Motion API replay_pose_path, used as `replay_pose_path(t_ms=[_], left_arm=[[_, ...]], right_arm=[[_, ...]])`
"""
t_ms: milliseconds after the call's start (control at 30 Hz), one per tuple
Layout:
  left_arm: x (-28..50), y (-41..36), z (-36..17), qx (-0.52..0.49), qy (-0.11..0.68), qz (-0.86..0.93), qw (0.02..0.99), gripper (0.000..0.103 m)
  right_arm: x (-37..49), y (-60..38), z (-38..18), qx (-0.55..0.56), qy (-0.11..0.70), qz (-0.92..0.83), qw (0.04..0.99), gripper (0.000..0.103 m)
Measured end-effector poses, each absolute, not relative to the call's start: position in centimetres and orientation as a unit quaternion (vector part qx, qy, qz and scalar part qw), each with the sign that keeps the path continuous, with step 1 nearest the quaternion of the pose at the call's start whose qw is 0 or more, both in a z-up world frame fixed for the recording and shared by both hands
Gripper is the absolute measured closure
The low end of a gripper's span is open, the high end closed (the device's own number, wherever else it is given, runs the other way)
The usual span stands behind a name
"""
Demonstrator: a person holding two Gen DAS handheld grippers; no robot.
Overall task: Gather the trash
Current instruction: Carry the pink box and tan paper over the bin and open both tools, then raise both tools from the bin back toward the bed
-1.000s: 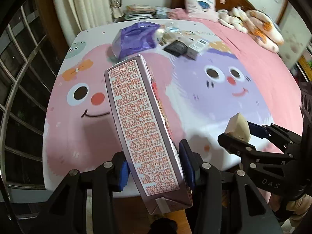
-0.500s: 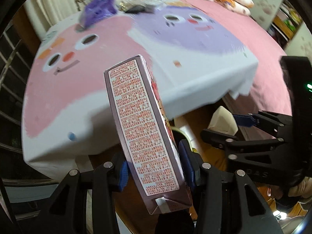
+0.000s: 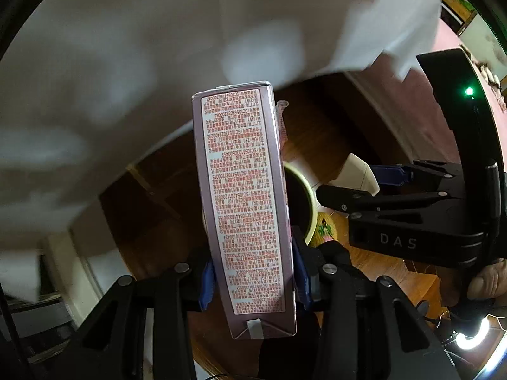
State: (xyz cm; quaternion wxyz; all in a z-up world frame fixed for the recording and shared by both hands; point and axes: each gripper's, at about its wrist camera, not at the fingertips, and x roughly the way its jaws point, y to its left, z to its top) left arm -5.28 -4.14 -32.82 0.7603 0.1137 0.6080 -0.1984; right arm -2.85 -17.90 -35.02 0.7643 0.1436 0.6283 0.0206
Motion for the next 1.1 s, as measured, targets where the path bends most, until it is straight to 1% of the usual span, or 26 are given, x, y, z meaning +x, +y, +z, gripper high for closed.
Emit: replay_pose_path(t_ms=[100,167,200,267,300,333,367,433,567,800,967,1100], left_arm=[[-4.5,-4.9,-35.8,0.115,0.610,-0.204,0.757,0.063],[-3.9,-5.4,-37.4,0.119,0.610,-0.207,0.756,0.058],[-3.7,-5.6,-38.0,0.120,0.610,-0.206,0.756,0.048],[-3.4,-5.8,-38.9,0.126,0.605,-0.195,0.762,0.037],[-2.9,-6.1,-39.3,0.126,0.603,-0.191,0.764,0.029],[-2.7,-6.1,-39.6,0.125,0.603,-0.188,0.766,0.025],[-2.6,-6.0,-39.7,0.123,0.602,-0.184,0.767,0.025],[-2.5,-6.0,-39.8,0.122,0.601,-0.176,0.770,0.020],[-2.2,-5.8,-39.1,0.120,0.588,-0.169,0.782,0.019],[-3.0,-4.5,-35.3,0.106,0.567,-0.153,0.802,0.018],[-4.3,-3.7,-30.7,0.090,0.560,-0.152,0.809,0.018],[-5.3,-2.7,-25.8,0.087,0.544,-0.159,0.819,0.018]], right_arm=[[-2.3,-18.2,-38.4,0.157,0.632,0.019,0.759,0.040],[-1.9,-18.6,-40.4,0.173,0.635,0.019,0.753,0.040],[-1.7,-18.8,-41.3,0.183,0.635,0.020,0.750,0.040],[-1.4,-19.2,-42.8,0.194,0.638,0.017,0.745,0.040],[-1.2,-19.4,-43.4,0.198,0.640,0.015,0.742,0.040],[-1.1,-19.6,-43.9,0.203,0.641,0.014,0.740,0.040],[-1.0,-19.7,-44.2,0.207,0.641,0.012,0.739,0.039],[-1.1,-19.8,-44.5,0.211,0.641,0.009,0.738,0.038],[-1.3,-19.7,-43.3,0.214,0.626,0.010,0.750,0.038],[-1.5,-19.2,-39.7,0.203,0.613,0.016,0.763,0.037],[-1.9,-18.9,-35.6,0.200,0.603,0.021,0.772,0.037],[-2.5,-18.3,-31.2,0.194,0.593,0.024,0.781,0.037]])
